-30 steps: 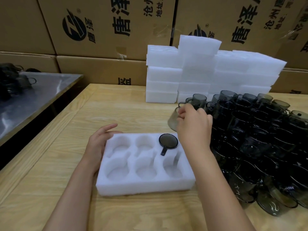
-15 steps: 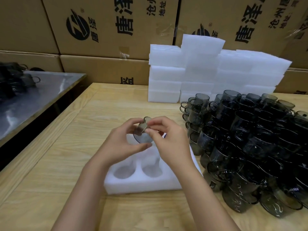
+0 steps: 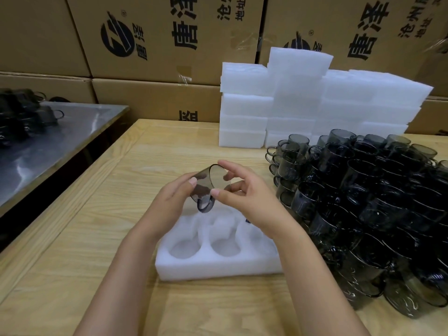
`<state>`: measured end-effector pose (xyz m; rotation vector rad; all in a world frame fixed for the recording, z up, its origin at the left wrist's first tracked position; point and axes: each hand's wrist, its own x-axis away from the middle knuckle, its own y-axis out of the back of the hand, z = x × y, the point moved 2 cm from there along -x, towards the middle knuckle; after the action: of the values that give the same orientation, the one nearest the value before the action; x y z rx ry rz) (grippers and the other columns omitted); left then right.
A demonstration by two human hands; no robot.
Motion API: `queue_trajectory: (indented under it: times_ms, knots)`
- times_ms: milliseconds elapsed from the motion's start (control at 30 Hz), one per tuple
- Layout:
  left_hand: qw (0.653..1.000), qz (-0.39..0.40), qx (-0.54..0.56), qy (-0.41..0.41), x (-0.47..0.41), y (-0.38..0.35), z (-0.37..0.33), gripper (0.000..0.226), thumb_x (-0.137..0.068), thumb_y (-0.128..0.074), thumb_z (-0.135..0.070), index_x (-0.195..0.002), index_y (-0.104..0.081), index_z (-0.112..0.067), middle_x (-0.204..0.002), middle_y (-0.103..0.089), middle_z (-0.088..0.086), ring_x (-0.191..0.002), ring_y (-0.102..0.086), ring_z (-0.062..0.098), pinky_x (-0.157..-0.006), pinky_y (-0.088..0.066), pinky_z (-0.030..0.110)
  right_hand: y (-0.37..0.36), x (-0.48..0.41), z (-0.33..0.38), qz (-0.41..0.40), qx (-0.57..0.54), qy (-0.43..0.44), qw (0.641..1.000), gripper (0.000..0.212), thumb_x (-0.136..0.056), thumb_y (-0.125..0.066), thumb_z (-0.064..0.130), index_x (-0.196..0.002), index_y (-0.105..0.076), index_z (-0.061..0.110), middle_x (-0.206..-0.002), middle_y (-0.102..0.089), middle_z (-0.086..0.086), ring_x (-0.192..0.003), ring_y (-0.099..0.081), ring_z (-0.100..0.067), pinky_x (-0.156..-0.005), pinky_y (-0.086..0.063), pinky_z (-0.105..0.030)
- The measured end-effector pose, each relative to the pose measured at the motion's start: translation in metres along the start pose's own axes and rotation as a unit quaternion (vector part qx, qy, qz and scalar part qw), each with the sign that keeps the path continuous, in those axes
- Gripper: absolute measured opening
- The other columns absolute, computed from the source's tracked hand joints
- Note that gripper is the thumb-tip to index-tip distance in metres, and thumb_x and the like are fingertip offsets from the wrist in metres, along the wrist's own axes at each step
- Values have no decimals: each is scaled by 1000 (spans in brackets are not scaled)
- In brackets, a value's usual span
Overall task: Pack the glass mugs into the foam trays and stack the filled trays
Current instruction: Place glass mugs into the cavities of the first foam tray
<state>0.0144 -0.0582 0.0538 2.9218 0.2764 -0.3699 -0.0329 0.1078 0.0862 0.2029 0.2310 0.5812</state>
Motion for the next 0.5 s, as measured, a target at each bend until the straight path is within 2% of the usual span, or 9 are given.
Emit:
queue_trajectory:
  times_ms: [100, 167, 233, 300, 333, 433, 500]
  knots:
    - [999, 5, -36, -12, 2, -2, -1, 31, -91, -41, -42, -91, -72, -41, -97, -71, -1, -92, -63, 0, -82, -43, 9, 1, -5, -3, -30, 31, 9, 999, 48, -79, -73, 30, -123, -54, 38, -99, -44, 12, -76, -53, -3, -40, -32, -3]
    - [999, 3, -48, -11, 4, -1, 1, 28, -91, -46, -43, -96, -73, -38, -99, -72, -5, -99, -63, 2, -88, -44, 17, 2, -7, -4, -49, 52, 13, 997, 46, -78, -74, 30, -121, -57, 31, -98, -43, 11, -75, -53, -4, -41, -33, -3]
    - [997, -28, -67, -12, 4, 2, 5, 22, -90, -54, -40, -105, -70, -36, -106, -71, -14, -109, -60, -1, -90, -43, 18, 4, -9, -6, -73, 86, 15, 994, 46, -78, -73, 33, -120, -57, 25, -106, -46, 9, -85, -53, 0, -52, -38, -2]
    - [992, -81, -89, -25, 3, 6, 7, 19, -89, -59, -35, -105, -69, -36, -107, -70, -19, -110, -57, -4, -86, -41, 10, 6, -10, -9, -93, 120, 13, 988, 45, -80, -70, 34, -120, -54, 23, -114, -49, 10, -95, -50, 4, -67, -40, -6]
    - [990, -110, -83, -21, 2, 8, 8, 17, -89, -61, -32, -103, -69, -35, -107, -69, -19, -111, -57, -3, -85, -42, 11, 7, -10, -11, -92, 131, 7, 987, 42, -80, -70, 34, -118, -54, 23, -114, -52, 10, -98, -50, 1, -68, -43, -10]
    - [985, -170, 9, 40, 0, 14, 17, 20, -83, -65, -24, -100, -68, -34, -115, -65, -11, -113, -56, 6, -91, -43, 26, 7, -10, -13, -62, 148, -20, 987, 45, -79, -70, 38, -119, -55, 23, -107, -59, 10, -95, -54, -4, -48, -41, -8]
    - [975, -178, 86, 104, -2, 17, 25, 30, -83, -60, -8, -101, -68, -30, -121, -63, -1, -109, -58, 12, -89, -44, 30, 5, -11, -14, -50, 156, -28, 986, 52, -79, -69, 41, -126, -54, 23, -105, -59, 11, -91, -53, -3, -48, -40, -13]
